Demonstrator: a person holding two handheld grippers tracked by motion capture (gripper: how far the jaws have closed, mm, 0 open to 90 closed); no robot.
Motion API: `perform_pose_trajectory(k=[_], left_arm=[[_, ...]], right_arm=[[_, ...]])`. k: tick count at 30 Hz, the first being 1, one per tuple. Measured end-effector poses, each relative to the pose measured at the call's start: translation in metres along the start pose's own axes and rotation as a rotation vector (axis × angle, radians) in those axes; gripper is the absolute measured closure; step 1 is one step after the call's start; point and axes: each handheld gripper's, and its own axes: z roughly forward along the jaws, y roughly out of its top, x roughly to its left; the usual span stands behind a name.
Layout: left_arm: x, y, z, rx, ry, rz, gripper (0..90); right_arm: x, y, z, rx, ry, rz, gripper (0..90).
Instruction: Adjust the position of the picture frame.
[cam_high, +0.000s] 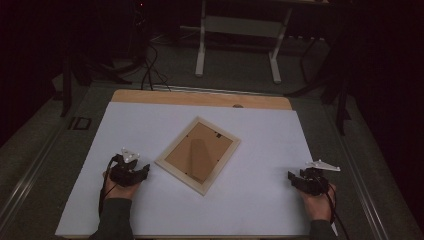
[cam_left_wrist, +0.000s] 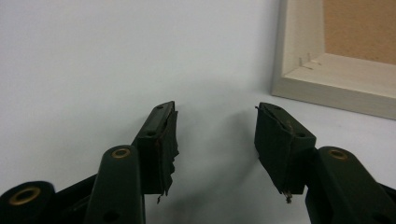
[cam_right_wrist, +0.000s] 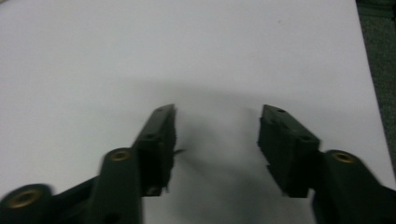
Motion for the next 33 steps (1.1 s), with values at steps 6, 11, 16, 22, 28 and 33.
perform_pose_trajectory(k=[6, 11, 16, 22, 28, 33], left_arm=[[-0.001, 0.005, -0.007, -0.036, -0.032, 0.009, 53.6], [-0.003, 0.008, -0.009, -0.049, -0.060, 0.017, 54.0], [-0.009, 0.011, -0.008, -0.070, -0.100, 0.057, 53.4], [-0.011, 0.013, -0.004, -0.077, -0.143, 0.050, 53.6], [-0.010, 0.017, 0.000, -0.090, -0.157, 0.060, 52.9], [-0.010, 0.019, 0.003, -0.081, -0.160, 0.066, 54.1]], right_arm=[[0.003, 0.002, -0.006, -0.037, 0.012, -0.013, 51.4], [0.008, 0.005, -0.011, -0.054, 0.021, -0.027, 54.5], [0.009, 0.005, -0.013, -0.052, 0.043, -0.019, 60.4], [0.013, 0.005, -0.022, -0.065, 0.059, -0.014, 67.2], [0.018, 0.007, -0.023, -0.068, 0.107, -0.025, 70.0], [0.022, 0.014, -0.026, -0.100, 0.175, 0.001, 73.0]])
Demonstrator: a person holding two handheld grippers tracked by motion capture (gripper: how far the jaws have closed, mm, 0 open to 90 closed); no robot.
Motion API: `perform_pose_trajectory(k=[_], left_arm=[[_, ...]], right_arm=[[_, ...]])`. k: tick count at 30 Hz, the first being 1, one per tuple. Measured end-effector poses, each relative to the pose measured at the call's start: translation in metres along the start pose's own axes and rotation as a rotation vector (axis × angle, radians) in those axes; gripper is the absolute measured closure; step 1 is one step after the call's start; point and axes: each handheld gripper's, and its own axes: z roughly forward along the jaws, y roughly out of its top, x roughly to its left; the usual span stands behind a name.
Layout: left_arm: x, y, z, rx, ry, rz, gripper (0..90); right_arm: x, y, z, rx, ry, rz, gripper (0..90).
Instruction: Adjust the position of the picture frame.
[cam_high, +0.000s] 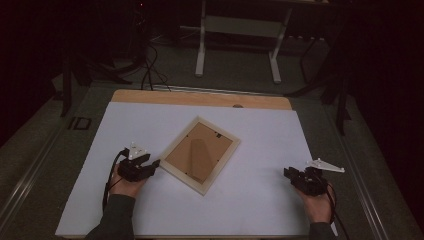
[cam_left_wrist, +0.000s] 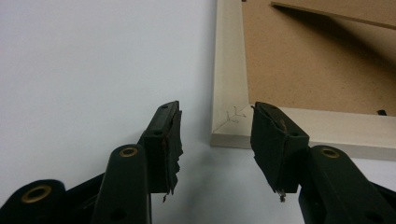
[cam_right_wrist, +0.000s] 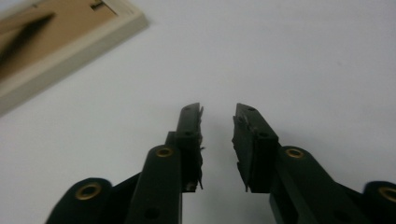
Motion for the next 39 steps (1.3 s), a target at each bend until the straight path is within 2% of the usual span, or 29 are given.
perform_pose_trajectory(k=[6, 12, 13, 14, 19, 24, 31, 34, 39], left_arm=[[-0.003, 0.000, -0.001, 0.001, -0.029, -0.009, 55.1], [-0.008, 0.000, 0.000, 0.000, -0.040, -0.006, 55.0], [-0.008, 0.000, 0.000, 0.003, -0.047, -0.010, 55.1], [-0.007, 0.000, 0.000, 0.001, -0.064, -0.033, 55.1], [-0.009, 0.001, -0.004, -0.018, -0.057, -0.042, 54.7], [-0.005, 0.000, -0.005, -0.029, -0.102, -0.085, 54.5], [-0.003, 0.001, -0.005, -0.029, -0.097, -0.111, 51.7], [-0.003, 0.001, -0.006, -0.034, -0.087, -0.110, 50.5], [-0.004, 0.001, -0.007, -0.031, -0.075, -0.100, 50.4]], right_arm=[[0.010, 0.011, 0.003, 0.007, -0.008, -0.056, 75.0], [0.017, 0.022, 0.002, -0.005, -0.010, -0.107, 75.5], [0.019, 0.028, 0.000, -0.015, 0.011, -0.113, 75.5], [0.020, 0.031, -0.001, -0.021, 0.015, -0.115, 75.2], [0.025, 0.044, -0.001, -0.025, 0.014, -0.147, 72.7], [0.033, 0.057, 0.001, -0.019, 0.026, -0.181, 72.5], [0.037, 0.068, 0.007, -0.005, 0.047, -0.207, 74.4], [0.037, 0.072, 0.010, -0.003, 0.062, -0.201, 75.3], [0.040, 0.076, 0.016, 0.006, 0.061, -0.210, 77.5]])
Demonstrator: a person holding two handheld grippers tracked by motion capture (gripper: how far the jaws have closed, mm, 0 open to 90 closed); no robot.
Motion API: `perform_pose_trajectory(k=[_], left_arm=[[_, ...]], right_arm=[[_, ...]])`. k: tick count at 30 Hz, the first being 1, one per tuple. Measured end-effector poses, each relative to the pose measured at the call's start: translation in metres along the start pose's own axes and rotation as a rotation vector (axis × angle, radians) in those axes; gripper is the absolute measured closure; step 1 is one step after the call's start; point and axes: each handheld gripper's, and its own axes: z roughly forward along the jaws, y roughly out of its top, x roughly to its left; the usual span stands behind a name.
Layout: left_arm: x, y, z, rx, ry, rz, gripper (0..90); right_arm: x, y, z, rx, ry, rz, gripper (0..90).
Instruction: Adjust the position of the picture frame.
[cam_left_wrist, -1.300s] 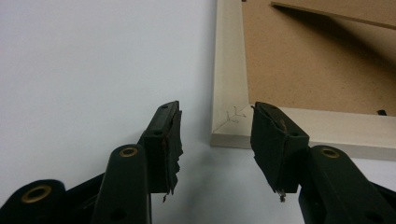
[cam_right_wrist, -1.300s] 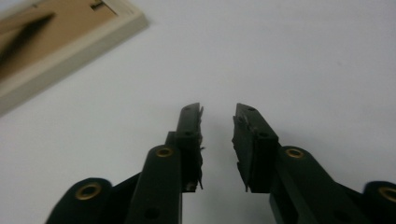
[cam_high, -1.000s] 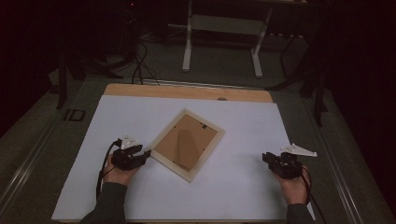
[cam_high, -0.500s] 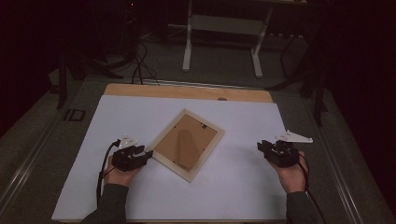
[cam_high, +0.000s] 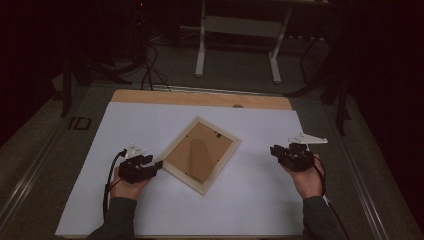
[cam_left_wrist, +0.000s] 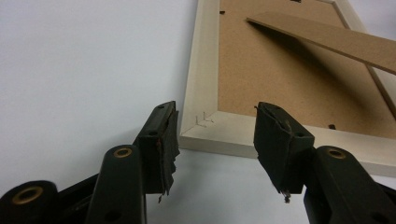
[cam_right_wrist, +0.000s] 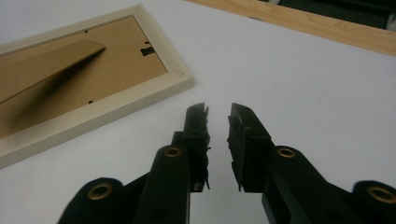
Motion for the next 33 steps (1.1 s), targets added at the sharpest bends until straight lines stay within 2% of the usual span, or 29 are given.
perform_pose_trajectory(k=[8, 9, 17, 28, 33], left_arm=[[-0.002, 0.000, 0.001, 0.011, 0.024, 0.024, 54.6], [-0.002, -0.001, 0.001, 0.013, 0.025, 0.025, 55.2], [-0.006, -0.001, 0.002, 0.017, 0.051, 0.052, 55.4], [-0.007, -0.001, 0.001, 0.011, 0.052, 0.062, 55.3], [-0.008, -0.001, 0.001, 0.007, 0.041, 0.064, 55.9]], right_arm=[[0.003, 0.011, 0.010, 0.021, 0.001, -0.033, 79.9], [0.005, 0.015, 0.013, 0.030, 0.000, -0.055, 80.9], [0.009, 0.026, 0.024, 0.056, -0.012, -0.093, 82.4], [0.016, 0.036, 0.041, 0.083, -0.010, -0.112, 82.5], [0.019, 0.041, 0.048, 0.089, -0.008, -0.120, 82.9]])
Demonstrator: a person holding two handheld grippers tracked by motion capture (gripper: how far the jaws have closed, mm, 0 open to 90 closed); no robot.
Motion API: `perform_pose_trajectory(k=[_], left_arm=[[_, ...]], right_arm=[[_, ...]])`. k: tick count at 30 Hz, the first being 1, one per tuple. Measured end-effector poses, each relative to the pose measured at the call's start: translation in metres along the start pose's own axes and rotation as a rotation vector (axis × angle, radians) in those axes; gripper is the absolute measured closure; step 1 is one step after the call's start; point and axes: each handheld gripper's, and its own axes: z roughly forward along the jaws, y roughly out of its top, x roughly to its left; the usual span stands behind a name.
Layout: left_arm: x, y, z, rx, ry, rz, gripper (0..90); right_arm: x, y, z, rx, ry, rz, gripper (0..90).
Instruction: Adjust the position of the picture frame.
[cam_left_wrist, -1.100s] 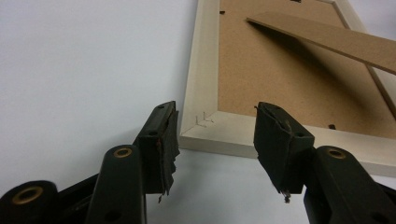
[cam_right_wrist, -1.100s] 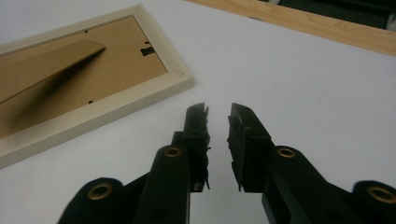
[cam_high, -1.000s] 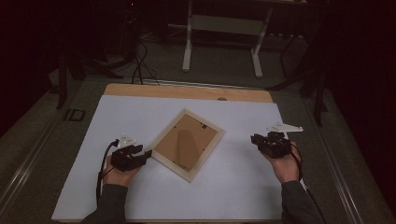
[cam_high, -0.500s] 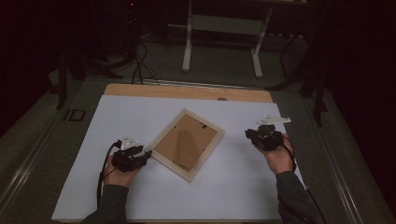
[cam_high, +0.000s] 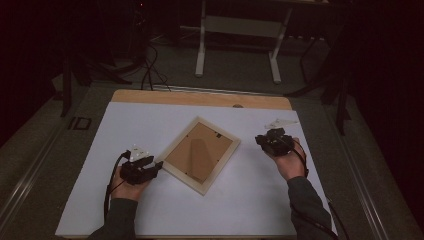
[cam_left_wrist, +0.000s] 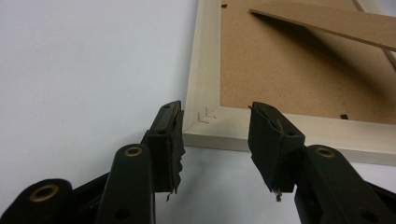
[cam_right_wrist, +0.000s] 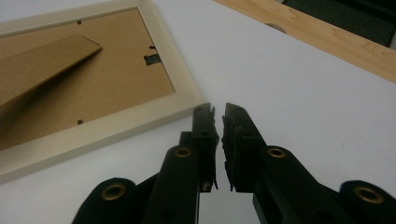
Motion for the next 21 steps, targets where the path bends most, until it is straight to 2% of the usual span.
perform_pose_trajectory(k=[7, 11, 12, 14, 17, 21], left_arm=[[-0.001, -0.001, 0.000, 0.010, -0.008, 0.009, 59.0], [-0.001, -0.001, 0.000, 0.008, -0.025, 0.008, 59.4], [-0.002, -0.001, 0.001, 0.012, -0.046, 0.008, 63.4], [-0.002, -0.001, 0.002, 0.014, -0.053, 0.008, 63.7], [-0.005, -0.001, 0.004, 0.037, -0.061, 0.042, 64.7], [-0.008, -0.002, 0.005, 0.049, -0.057, 0.056, 67.5]], right_arm=[[0.004, 0.011, 0.013, 0.009, 0.013, -0.041, 82.8], [0.004, 0.014, 0.018, 0.018, 0.016, -0.044, 82.8], [0.004, 0.015, 0.021, 0.013, 0.035, -0.031, 82.7], [0.003, 0.015, 0.023, 0.008, 0.042, -0.029, 82.8], [0.006, 0.016, 0.029, 0.008, 0.052, -0.030, 83.5], [0.007, 0.017, 0.033, 0.001, 0.045, -0.032, 84.4]])
